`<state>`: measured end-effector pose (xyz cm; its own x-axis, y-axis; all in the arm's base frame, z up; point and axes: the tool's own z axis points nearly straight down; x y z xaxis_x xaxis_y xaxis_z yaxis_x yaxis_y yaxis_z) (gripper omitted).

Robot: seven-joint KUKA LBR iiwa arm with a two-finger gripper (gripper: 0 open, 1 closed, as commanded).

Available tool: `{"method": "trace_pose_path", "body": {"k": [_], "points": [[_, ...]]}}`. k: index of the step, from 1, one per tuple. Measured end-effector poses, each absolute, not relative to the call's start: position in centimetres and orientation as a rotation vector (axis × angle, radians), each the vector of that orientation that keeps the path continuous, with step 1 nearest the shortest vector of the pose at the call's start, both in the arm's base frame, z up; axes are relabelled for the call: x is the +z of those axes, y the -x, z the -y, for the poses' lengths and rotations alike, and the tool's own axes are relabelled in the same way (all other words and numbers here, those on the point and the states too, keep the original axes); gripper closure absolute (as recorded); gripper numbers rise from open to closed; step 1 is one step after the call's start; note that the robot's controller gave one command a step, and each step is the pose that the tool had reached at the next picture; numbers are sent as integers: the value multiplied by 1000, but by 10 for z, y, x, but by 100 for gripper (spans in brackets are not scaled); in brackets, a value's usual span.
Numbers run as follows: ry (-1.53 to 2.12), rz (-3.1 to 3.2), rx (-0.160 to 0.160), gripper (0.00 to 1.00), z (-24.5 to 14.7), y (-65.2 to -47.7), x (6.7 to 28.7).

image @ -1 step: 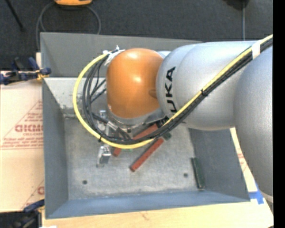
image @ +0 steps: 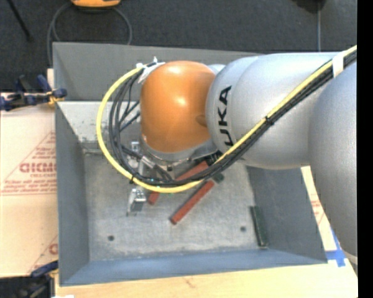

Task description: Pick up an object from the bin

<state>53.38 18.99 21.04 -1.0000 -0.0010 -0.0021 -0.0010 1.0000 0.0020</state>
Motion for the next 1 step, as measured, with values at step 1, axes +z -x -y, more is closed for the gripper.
{"method": "trace_pose_path", "body": {"k": [1], "points": [[97,-3133,4,0,-166,-552,191]]}}
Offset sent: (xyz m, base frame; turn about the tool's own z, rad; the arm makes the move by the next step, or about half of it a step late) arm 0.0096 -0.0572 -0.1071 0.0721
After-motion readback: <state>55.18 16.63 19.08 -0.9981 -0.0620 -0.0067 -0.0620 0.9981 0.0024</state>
